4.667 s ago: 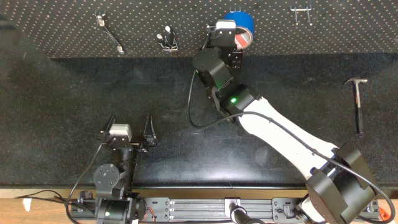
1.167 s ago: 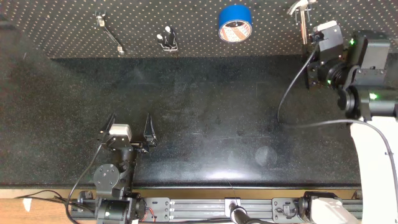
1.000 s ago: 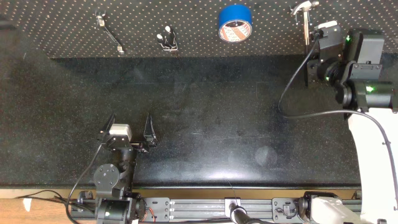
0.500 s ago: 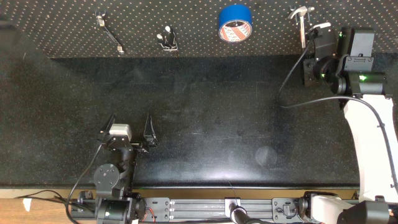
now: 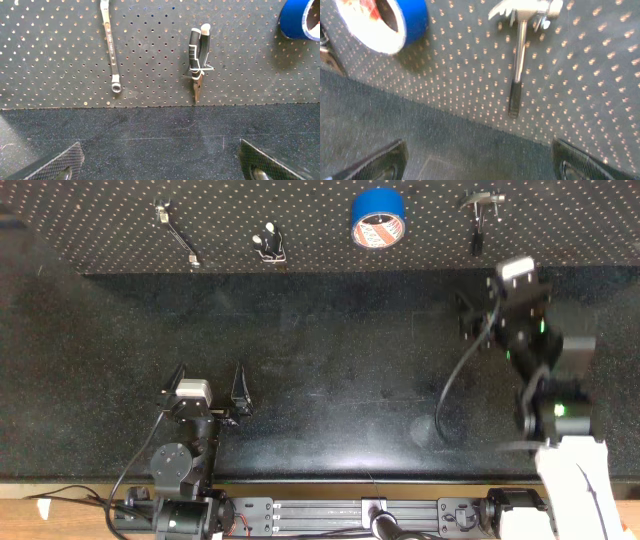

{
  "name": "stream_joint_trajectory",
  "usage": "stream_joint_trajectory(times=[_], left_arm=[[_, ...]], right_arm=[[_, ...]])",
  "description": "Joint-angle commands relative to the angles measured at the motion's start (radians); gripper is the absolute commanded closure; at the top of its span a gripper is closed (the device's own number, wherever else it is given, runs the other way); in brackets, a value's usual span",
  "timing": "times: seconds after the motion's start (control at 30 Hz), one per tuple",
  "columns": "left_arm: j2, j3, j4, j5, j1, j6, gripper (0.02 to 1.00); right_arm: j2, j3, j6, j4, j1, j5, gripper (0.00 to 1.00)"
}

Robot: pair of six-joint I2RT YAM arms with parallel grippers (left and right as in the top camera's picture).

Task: Place Tools Onto Pegboard

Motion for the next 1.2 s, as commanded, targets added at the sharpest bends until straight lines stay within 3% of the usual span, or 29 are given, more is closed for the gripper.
stream_joint_trajectory(times=[0.03,0.07,0.13,0.27,0.57,0.77,1.2], left_arm=[[-0.010,-0.002,-0.005,-0.011,-0.004,0.009,0.023],[-0.010,-0.002,-0.005,-0.011,-0.004,0.009,0.023],[-0.010,-0.002,-0.005,-0.011,-0.004,0.009,0.023],[-0.010,-0.002,-0.005,-0.011,-0.004,0.009,0.023],[-0.010,-0.002,-0.005,-0.011,-0.004,0.009,0.023],[-0.009,-0.002,-0.005,-0.011,-0.004,0.009,0.023],[-0.010,-0.002,-0.005,-0.011,-0.004,0.009,0.023]], right_arm=[[-0.232,-0.304,0.089,0.272,0.002,-0.039,0.075],[-0.281,-0.362,0.127,0.327,0.002,-0.035,0.077],[-0.388,-0.480,0.310,0.407,0.002,0.052,0.073],[-0.633,-0.606,0.372,0.386,0.002,0.080,0.073],[-0.936,-0.606,0.369,-0.021,0.002,0.094,0.071],[-0.953,-0.606,0.249,-0.028,0.002,0.092,0.071],[-0.953,-0.606,0.246,-0.025,0.002,0.095,0.071]])
